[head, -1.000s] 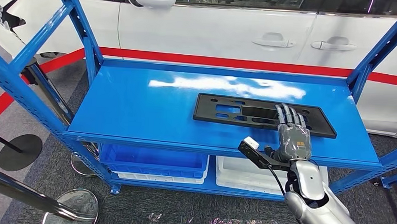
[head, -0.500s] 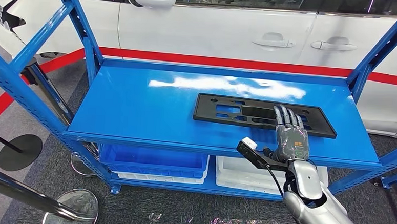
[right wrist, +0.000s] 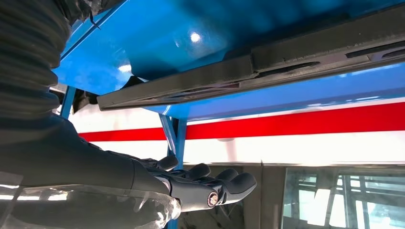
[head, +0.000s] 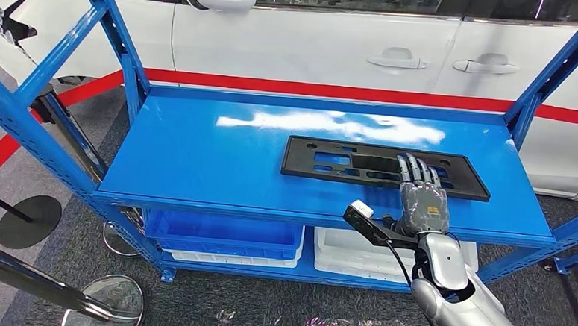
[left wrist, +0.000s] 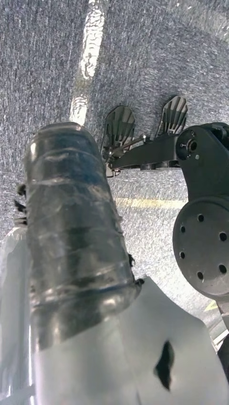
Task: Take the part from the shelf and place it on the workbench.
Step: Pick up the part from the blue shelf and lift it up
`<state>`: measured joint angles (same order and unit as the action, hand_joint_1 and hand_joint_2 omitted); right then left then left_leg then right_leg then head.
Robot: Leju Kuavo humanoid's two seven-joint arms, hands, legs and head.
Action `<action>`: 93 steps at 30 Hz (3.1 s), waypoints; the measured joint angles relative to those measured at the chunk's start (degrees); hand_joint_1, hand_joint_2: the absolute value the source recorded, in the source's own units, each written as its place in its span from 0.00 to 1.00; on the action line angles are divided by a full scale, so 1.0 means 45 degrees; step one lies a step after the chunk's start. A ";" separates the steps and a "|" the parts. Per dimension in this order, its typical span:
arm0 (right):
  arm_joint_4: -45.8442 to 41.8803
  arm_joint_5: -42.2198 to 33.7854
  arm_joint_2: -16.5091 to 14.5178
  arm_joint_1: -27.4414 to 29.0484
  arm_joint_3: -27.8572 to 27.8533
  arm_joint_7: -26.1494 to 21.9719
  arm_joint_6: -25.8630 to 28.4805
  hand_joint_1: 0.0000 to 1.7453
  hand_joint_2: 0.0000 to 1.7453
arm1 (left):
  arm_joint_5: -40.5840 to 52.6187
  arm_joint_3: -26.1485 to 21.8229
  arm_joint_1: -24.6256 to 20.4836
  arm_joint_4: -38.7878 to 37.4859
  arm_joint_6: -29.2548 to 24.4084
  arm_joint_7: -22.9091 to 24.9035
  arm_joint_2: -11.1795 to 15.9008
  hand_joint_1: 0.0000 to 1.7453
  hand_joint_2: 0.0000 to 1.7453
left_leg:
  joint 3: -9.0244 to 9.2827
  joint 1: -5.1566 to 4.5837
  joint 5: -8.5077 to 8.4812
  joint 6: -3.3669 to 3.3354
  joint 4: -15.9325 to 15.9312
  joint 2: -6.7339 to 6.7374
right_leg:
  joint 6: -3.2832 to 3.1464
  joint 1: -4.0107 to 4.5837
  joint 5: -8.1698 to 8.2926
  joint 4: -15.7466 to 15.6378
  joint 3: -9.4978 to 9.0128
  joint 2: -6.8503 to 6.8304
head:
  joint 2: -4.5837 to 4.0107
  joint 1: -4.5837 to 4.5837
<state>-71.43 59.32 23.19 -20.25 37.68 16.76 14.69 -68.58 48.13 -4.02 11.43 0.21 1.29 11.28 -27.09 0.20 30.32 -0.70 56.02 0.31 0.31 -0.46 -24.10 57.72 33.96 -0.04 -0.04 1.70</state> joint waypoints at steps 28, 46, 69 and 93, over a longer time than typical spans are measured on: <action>0.0000 0.0005 -0.0018 0.0029 0.0001 0.0009 -0.0162 0.00 1.00 | -0.0114 0.0001 0.0000 -0.0002 0.0083 -0.0022 0.0000 0.00 0.00 | -0.0003 -0.0019 0.0001 -0.0001 0.0021 0.0000 | 0.0005 -0.0022 0.0010 -0.0004 0.0001 -0.0002 | 0.0000 0.0000; -0.0068 0.0019 -0.0078 0.0223 0.0109 0.0117 -0.0204 0.00 1.00 | -0.0182 0.0015 -0.0001 -0.0029 0.0174 -0.0101 0.0051 0.00 0.00 | 0.0184 0.0196 -0.0200 -0.0325 -0.0214 0.0028 | 0.0467 -0.0219 -0.0814 0.3314 0.1930 -0.0001 | 0.0000 -0.0090; -0.0109 0.0019 -0.0119 0.0214 0.0190 0.0162 -0.0171 0.00 1.00 | -0.0182 0.0290 -0.0084 -0.0107 0.0209 -0.0130 0.0186 0.00 0.00 | -0.1481 -0.0198 -0.0835 -0.0440 0.0562 -0.0040 | -0.0167 0.0127 -0.0559 0.0438 0.0056 0.0130 | 0.0000 -0.0093; 0.0736 -0.0492 -0.0554 -0.0427 0.0883 0.0142 -0.2070 1.00 1.00 | -0.0311 0.0325 -0.0047 -0.0121 0.0226 -0.0062 0.0128 0.00 0.00 | -0.2930 0.0068 -0.0119 0.0190 0.3262 -0.0092 | -0.0328 -0.0051 -0.0567 0.0579 0.0066 0.0144 | 0.0000 -0.0052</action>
<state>-68.12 57.11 20.70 -22.17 41.65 17.40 5.37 -69.97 49.59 -4.23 10.88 1.22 1.01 11.85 -40.28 0.51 29.78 0.15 70.70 -0.11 -1.17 -0.69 -26.65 60.32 34.26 0.61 -0.04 1.46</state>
